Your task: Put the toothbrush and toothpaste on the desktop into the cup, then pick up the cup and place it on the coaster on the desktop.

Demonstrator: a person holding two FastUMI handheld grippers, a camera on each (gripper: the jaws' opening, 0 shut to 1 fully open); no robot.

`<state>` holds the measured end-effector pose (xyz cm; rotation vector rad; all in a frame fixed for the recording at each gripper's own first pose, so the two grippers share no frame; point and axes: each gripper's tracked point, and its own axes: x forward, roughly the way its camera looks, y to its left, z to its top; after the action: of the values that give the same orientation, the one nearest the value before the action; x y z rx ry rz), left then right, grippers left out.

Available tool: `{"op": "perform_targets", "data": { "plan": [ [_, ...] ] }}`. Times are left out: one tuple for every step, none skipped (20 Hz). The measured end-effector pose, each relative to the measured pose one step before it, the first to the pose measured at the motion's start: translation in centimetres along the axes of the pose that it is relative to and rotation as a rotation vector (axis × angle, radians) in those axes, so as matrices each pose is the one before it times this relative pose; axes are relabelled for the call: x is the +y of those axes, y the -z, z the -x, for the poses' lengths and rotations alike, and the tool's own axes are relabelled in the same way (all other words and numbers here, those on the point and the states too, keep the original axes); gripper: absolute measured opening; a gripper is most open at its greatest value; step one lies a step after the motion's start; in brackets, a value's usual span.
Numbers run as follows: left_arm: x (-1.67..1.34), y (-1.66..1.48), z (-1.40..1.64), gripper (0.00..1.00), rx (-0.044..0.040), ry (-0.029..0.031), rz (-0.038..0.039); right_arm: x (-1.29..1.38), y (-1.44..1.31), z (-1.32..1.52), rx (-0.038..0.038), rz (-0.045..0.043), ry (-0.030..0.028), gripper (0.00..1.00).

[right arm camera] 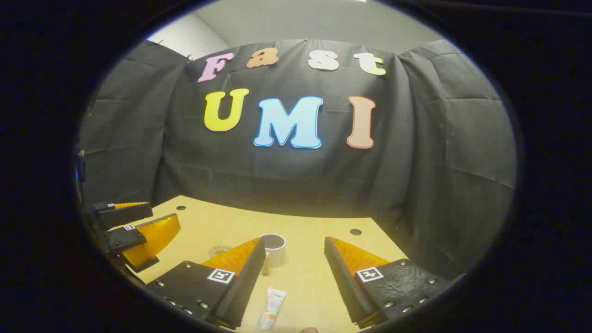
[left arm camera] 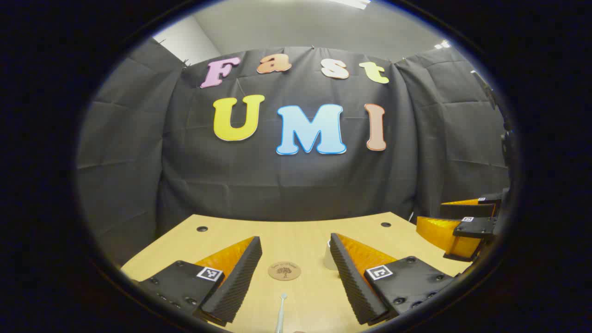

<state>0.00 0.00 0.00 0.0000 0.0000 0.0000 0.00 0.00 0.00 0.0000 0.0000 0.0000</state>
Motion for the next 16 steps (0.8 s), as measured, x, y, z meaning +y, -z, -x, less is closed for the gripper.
{"op": "perform_targets", "data": {
  "plan": [
    [0.014, 0.013, -0.134, 0.96, 0.001, -0.00093, -0.00074, 0.151, -0.052, -0.134, 0.00379, 0.00593, -0.00154, 0.8],
    [-0.013, 0.124, -0.118, 0.96, 0.00384, -0.00031, 0.00406, -0.126, 0.191, -0.077, 0.00379, 0.00569, -0.00303, 0.8],
    [-0.051, 0.118, -0.076, 0.96, 0.00382, -0.00037, 0.00633, 0.191, -0.067, -0.121, 0.00162, 0.00351, -0.00198, 0.81],
    [-0.125, 0.009, -0.006, 0.96, 0.00627, 0.00005, 0.00629, -0.086, 0.18, -0.039, 0.00112, 0.00033, -0.00128, 0.8],
    [0.08, 0.113, -0.035, 0.96, 0.00434, -0.0044, 0.00407, 0.276, -0.082, -0.141, 0.00322, -0.00207, -0.00285, 0.8],
    [0.002, 0.032, -0.065, 0.96, 0.00266, -0.00165, 0.00453, -0.114, 0.205, -0.183, 0.00579, -0.00084, 0.00173, 0.8],
    [-0.044, 0.0, -0.07, 0.96, 0.0028, -0.00292, 0.00265, 0.032, 0.091, -0.282, 0.0106, 0.00332, 0.00789, 0.8],
    [0.09, 0.058, -0.145, 0.96, 0.0044, -0.00265, 0.00272, -0.22, 0.315, -0.126, 0.00763, 0.00582, 0.00659, 0.8],
    [0.006, 0.193, -0.072, 0.96, 0.00935, -0.00386, -0.00182, 0.07, 0.065, -0.197, 0.0069, 0.00404, 0.00553, 0.8],
    [0.142, 0.125, -0.007, 0.96, 0.00499, -0.00376, -0.00093, -0.023, 0.213, 0.027, 0.00562, 0.0001, 0.00053, 0.8],
    [0.044, 0.133, 0.063, 0.96, 0.00899, -0.00301, -0.00044, 0.204, 0.091, -0.164, 0.01046, -0.00253, -0.00182, 0.8],
    [0.082, 0.231, 0.005, 0.96, 0.01143, -0.00214, 0.00109, -0.023, 0.506, -0.165, 0.01757, -0.00239, -0.00088, 0.8],
    [-0.046, 0.327, 0.055, 0.96, 0.01461, 0.00007, 0.00502, 0.202, 0.265, -0.246, 0.0159, -0.0029, -0.00051, 0.8],
    [0.029, 0.258, -0.042, 0.96, 0.0149, 0.00036, 0.00504, -0.13, 0.481, -0.11, 0.01833, -0.00195, 0.00072, 0.8],
    [-0.066, 0.369, 0.023, 0.96, 0.01578, -0.0007, 0.00573, 0.146, 0.344, -0.292, 0.01721, -0.00063, -0.00078, 0.8],
    [-0.037, 0.397, 0.0, 0.96, 0.01801, 0.00086, 0.00616, 0.018, 0.68, -0.147, 0.02437, -0.00017, -0.00379, 0.81]
  ]
}}
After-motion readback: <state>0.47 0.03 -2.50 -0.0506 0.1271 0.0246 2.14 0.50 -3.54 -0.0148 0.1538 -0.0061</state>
